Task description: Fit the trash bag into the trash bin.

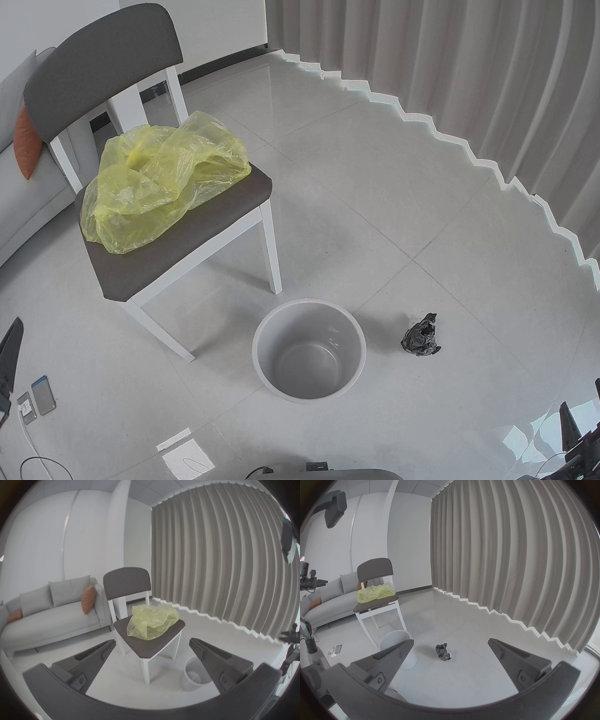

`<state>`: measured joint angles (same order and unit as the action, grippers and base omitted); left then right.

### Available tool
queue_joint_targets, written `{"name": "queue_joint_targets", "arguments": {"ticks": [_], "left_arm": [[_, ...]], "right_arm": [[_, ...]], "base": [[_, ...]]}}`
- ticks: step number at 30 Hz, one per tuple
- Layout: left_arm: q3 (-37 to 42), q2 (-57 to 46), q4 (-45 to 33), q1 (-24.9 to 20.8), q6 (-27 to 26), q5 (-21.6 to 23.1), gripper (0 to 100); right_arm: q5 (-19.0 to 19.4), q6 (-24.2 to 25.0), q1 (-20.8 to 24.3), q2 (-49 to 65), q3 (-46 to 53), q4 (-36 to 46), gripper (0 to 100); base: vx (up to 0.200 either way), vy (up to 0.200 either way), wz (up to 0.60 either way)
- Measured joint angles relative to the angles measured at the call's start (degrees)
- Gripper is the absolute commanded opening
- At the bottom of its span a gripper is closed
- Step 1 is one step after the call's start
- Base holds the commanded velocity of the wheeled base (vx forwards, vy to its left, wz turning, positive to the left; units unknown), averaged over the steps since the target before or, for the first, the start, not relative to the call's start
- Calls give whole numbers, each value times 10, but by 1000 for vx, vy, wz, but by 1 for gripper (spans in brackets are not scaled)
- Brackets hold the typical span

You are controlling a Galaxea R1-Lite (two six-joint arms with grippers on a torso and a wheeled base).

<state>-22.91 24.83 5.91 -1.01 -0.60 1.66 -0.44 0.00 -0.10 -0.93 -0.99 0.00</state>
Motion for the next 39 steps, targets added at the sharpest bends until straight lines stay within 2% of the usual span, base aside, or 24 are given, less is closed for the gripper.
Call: {"name": "queue_joint_targets", "arguments": {"ticks": [7, 11, 16, 25, 31, 39], "left_arm": [[-59, 160, 7, -2, -131, -23, 100], [-81, 243, 42, -5, -177, -54, 100], [-109, 336, 111, -12, -196, -94, 100], [-195, 487, 142, -51, -215, -163, 100], [-229, 543, 146, -66, -235, -170, 100], [-265, 604, 147, -61, -238, -189, 100]], "right_arm": [[-1, 0, 0, 0, 0, 0, 100], [-3, 1, 0, 0, 0, 0, 100], [-5, 2, 0, 0, 0, 0, 100], [-9, 7, 0, 0, 0, 0, 100], [-16, 14, 0, 0, 0, 0, 100], [-17, 14, 0, 0, 0, -1, 100]], "base": [[0, 0, 0], [0, 0, 0], [0, 0, 0], [0, 0, 0], [0, 0, 0], [0, 0, 0]]}}
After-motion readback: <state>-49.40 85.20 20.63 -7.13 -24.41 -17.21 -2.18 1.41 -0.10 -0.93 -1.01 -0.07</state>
